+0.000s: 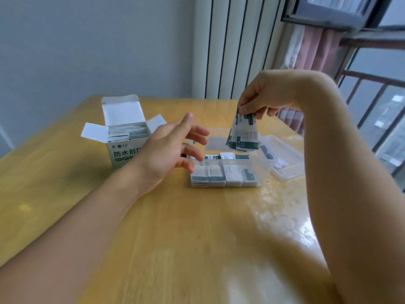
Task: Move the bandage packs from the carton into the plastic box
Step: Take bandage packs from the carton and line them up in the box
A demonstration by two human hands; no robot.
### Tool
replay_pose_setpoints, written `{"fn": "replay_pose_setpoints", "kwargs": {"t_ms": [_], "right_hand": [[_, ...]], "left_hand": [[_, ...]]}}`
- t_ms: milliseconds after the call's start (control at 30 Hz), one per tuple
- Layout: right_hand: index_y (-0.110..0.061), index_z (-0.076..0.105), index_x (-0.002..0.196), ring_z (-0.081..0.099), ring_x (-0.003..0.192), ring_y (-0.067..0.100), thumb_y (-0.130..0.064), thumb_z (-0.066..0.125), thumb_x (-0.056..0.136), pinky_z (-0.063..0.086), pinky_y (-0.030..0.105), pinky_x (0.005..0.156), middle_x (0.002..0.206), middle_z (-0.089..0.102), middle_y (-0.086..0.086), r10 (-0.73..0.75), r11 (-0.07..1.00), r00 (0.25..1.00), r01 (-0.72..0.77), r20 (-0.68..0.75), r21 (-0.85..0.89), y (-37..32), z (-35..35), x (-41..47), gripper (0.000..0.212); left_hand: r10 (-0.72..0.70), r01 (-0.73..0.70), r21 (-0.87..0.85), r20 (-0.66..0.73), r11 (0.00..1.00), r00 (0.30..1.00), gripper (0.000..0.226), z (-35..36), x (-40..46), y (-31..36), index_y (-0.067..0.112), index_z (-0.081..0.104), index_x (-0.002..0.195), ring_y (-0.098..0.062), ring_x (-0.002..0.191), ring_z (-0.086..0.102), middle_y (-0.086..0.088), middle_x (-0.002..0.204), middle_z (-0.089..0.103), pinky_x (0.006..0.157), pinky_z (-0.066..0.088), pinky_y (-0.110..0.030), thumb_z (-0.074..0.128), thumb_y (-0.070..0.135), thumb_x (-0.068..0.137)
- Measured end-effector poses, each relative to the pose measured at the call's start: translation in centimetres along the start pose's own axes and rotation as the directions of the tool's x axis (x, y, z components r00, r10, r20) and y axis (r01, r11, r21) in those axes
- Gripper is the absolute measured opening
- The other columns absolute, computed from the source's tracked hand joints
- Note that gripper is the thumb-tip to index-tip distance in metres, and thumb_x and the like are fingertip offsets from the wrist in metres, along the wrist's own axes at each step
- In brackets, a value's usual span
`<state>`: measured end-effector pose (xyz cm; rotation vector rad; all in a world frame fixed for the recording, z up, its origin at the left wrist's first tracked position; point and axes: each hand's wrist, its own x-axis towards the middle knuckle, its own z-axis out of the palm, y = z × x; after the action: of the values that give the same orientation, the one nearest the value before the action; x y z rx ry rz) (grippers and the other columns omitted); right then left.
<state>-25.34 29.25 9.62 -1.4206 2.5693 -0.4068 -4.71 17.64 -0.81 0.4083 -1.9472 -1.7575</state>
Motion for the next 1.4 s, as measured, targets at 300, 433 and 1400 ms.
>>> {"fn": "replay_pose_setpoints", "kwargs": {"t_ms": [300, 433, 1400], "right_hand": [[-0.011, 0.074, 0.094, 0.073, 0.075, 0.019, -0.014, 0.066, 0.095, 0.057, 0.023, 0.060, 0.085, 0.078, 0.006, -0.388, 0.863, 0.921, 0.372, -0.022, 0.343, -5.4, 0.5, -0.8, 0.009], [-0.005, 0.072, 0.095, 0.076, 0.075, 0.022, -0.013, 0.064, 0.097, 0.057, 0.023, 0.057, 0.082, 0.078, 0.007, -0.358, 0.875, 0.932, 0.355, -0.052, 0.330, -6.4, 1.6, -0.3, 0.011], [-0.005, 0.074, 0.097, 0.072, 0.072, 0.020, -0.006, 0.064, 0.096, 0.059, 0.025, 0.060, 0.084, 0.077, 0.011, -0.326, 0.860, 0.934, 0.356, -0.143, 0.366, -4.4, 3.3, -1.1, 0.011]], "left_hand": [[-0.097, 0.156, -0.271, 0.219, 0.950, 0.971, 0.065, 0.1, -0.8, 1.8, 0.011, 0.063, 0.127, -0.023, 0.094, 0.071, -0.013, 0.108, 0.073, 0.067, 0.059, -0.034, 0.026, 0.057, 0.100], [-0.136, 0.202, -0.414, 0.183, 0.888, 0.974, 0.056, -0.2, -0.7, 1.9, 0.008, 0.069, 0.116, -0.020, 0.081, 0.071, -0.011, 0.093, 0.069, 0.061, 0.058, -0.027, 0.025, 0.042, 0.108], [-0.092, 0.128, -0.345, 0.120, 0.930, 0.989, 0.048, 0.7, -0.3, 0.6, 0.010, 0.062, 0.127, -0.017, 0.082, 0.070, -0.013, 0.102, 0.072, 0.060, 0.056, -0.027, 0.031, 0.040, 0.107]]}}
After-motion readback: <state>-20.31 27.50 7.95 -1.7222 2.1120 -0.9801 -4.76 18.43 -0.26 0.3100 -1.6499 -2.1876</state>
